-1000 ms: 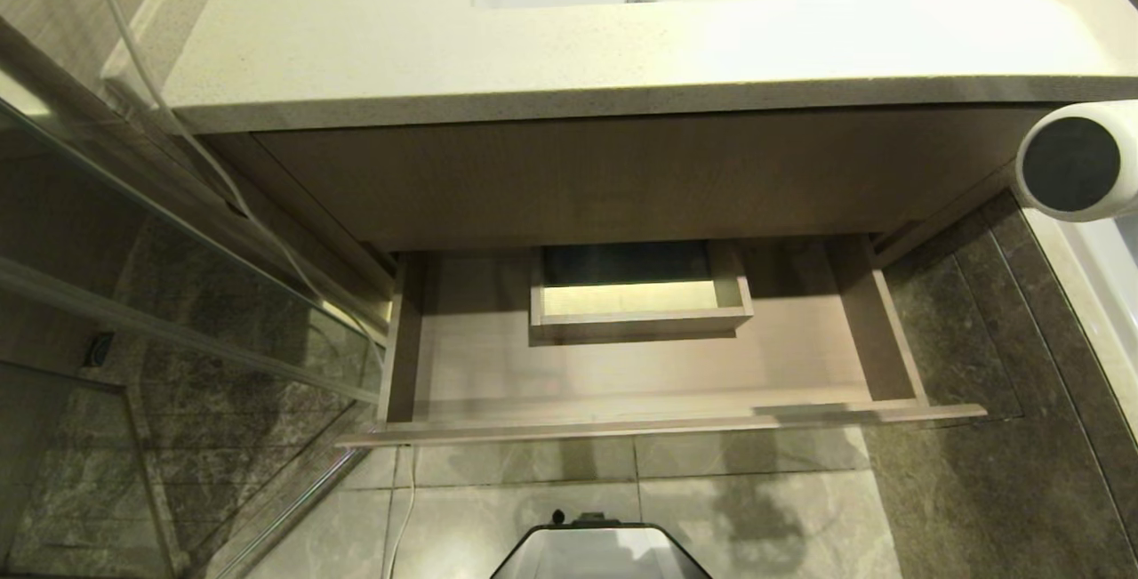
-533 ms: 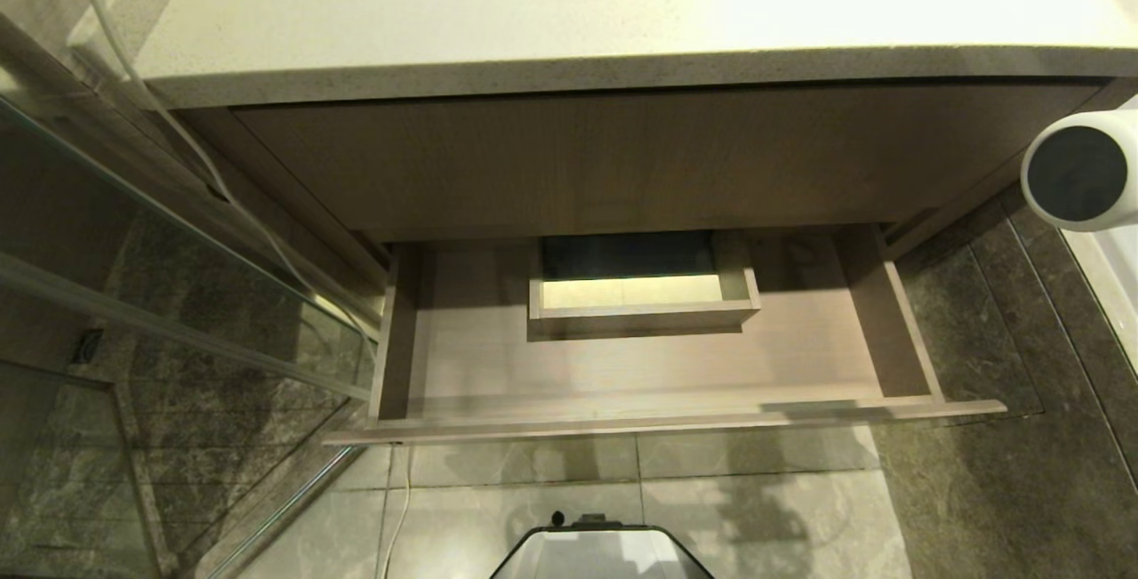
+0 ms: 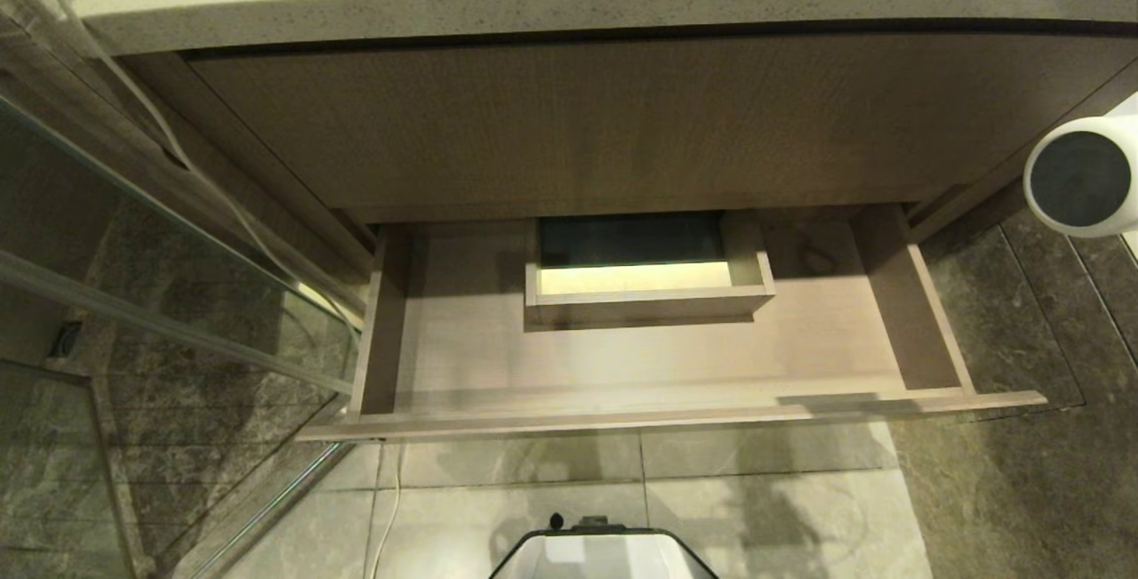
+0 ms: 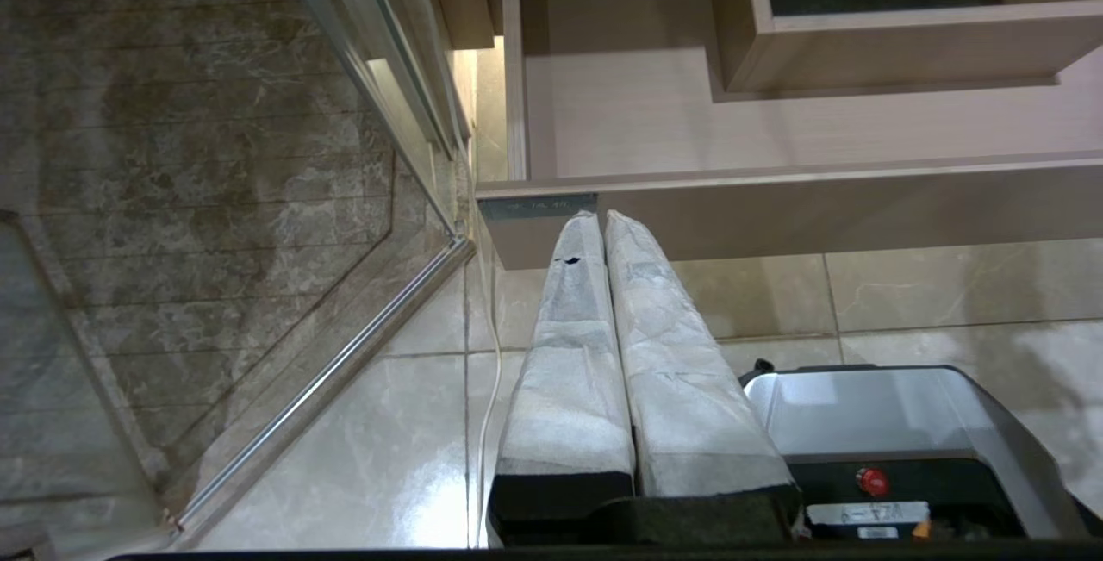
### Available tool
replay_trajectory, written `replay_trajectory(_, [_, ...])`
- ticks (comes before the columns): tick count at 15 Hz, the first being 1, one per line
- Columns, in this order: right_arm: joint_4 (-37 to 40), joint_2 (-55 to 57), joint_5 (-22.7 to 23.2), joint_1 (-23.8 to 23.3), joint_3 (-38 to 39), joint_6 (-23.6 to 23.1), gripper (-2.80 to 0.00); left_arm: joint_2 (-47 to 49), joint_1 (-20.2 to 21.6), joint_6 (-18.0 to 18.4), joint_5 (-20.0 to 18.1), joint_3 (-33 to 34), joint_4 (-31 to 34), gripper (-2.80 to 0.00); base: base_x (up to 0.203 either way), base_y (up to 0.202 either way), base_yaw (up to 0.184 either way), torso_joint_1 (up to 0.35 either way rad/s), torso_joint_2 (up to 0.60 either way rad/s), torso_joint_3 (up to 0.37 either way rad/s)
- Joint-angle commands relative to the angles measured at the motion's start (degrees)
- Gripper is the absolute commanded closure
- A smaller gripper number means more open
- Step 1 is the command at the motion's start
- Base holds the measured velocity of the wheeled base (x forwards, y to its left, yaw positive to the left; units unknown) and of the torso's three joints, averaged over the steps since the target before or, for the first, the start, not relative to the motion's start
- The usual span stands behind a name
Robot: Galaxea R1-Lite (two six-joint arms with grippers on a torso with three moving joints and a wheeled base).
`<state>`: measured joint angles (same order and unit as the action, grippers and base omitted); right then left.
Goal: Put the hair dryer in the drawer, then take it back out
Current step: Put it into the drawer
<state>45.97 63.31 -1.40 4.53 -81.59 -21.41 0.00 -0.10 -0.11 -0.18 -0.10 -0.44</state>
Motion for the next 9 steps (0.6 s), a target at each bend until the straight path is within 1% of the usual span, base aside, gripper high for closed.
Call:
replay_trajectory(1, [0.2, 0.0, 0.0, -0.1, 0.1, -0.1, 0.0, 0.1, 0.0, 0.0, 0.0, 0.0, 0.0, 0.0, 0.0, 0.0, 0.0, -0.313, 0.55, 0.232])
replay_trajectory(9, [0.1, -0.5, 0.0, -0.1, 0.8, -0.1, 0.0, 0.1, 0.0, -0.1, 0.0, 0.0, 0.0, 0.0, 0.0, 0.0, 0.0, -0.309, 0.52, 0.211])
